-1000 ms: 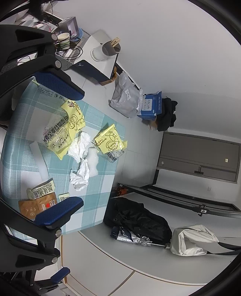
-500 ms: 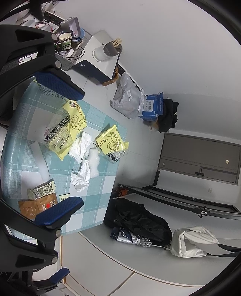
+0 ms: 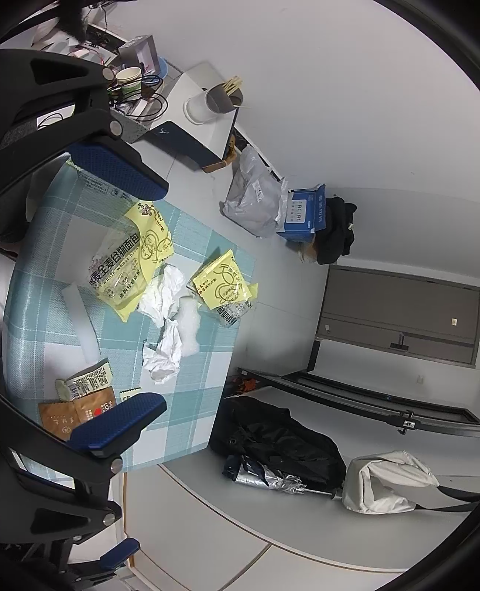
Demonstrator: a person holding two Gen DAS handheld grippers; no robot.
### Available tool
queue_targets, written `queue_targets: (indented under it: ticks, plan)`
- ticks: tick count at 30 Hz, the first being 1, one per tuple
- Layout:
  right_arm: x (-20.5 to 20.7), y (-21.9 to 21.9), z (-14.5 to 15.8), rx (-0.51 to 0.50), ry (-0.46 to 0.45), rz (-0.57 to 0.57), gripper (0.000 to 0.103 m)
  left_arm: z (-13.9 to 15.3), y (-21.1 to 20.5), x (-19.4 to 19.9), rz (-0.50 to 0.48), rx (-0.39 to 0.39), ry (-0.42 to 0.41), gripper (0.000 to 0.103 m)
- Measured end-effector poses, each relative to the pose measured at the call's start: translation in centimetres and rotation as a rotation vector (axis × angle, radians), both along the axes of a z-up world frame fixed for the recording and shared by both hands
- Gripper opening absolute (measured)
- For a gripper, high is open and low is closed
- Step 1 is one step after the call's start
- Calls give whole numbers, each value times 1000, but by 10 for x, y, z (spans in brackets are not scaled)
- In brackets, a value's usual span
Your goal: Collect trash
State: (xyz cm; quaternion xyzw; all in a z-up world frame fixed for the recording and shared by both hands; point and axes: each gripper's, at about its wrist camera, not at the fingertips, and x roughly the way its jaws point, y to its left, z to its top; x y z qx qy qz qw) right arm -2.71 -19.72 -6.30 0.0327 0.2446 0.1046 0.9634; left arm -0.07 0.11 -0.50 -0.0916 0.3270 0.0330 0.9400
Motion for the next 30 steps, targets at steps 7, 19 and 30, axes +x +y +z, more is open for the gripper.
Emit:
queue_targets:
  ticks: [7, 19, 30]
  plan:
    - [-1, 0, -1, -2, 0, -1, 103, -1, -1, 1, -12, 4, 4, 102]
    - [0, 0, -2, 4, 7, 4, 103, -2, -1, 2, -21, 9, 11, 102]
    - [5, 5, -8, 11, 11, 22, 103, -18, 5, 13, -53, -25, 66, 102]
